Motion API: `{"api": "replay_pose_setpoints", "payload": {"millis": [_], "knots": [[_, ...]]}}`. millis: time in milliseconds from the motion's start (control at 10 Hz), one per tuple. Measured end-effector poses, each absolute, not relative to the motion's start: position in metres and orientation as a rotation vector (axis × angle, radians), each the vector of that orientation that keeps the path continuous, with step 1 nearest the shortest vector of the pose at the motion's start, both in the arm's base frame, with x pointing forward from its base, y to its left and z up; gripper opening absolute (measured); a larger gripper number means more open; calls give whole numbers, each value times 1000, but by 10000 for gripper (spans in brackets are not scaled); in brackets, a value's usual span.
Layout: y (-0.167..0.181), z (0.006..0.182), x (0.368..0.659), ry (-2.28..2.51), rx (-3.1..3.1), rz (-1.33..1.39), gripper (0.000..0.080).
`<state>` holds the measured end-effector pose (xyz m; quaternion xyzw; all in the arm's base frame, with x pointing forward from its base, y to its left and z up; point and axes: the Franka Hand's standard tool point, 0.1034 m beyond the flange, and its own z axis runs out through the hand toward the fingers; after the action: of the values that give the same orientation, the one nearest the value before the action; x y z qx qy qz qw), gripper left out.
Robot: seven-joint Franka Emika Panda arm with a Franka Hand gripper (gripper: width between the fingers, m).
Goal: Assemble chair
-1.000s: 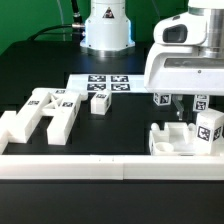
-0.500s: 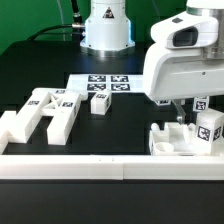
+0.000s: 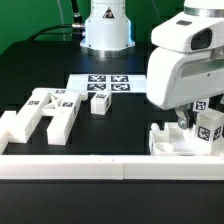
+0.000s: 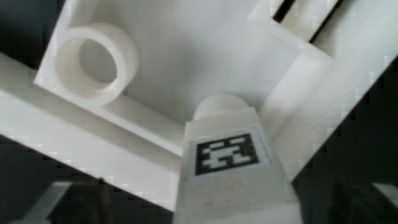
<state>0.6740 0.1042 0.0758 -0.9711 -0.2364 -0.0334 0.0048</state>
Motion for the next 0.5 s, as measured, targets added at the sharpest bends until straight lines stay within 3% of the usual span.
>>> {"api": "replay_pose_setpoints", "payload": {"millis": [200,500], "knots": [[104,76,674,-693,-3052,-104,304],[105,76,674,-496,-3080,-103,288]]}}
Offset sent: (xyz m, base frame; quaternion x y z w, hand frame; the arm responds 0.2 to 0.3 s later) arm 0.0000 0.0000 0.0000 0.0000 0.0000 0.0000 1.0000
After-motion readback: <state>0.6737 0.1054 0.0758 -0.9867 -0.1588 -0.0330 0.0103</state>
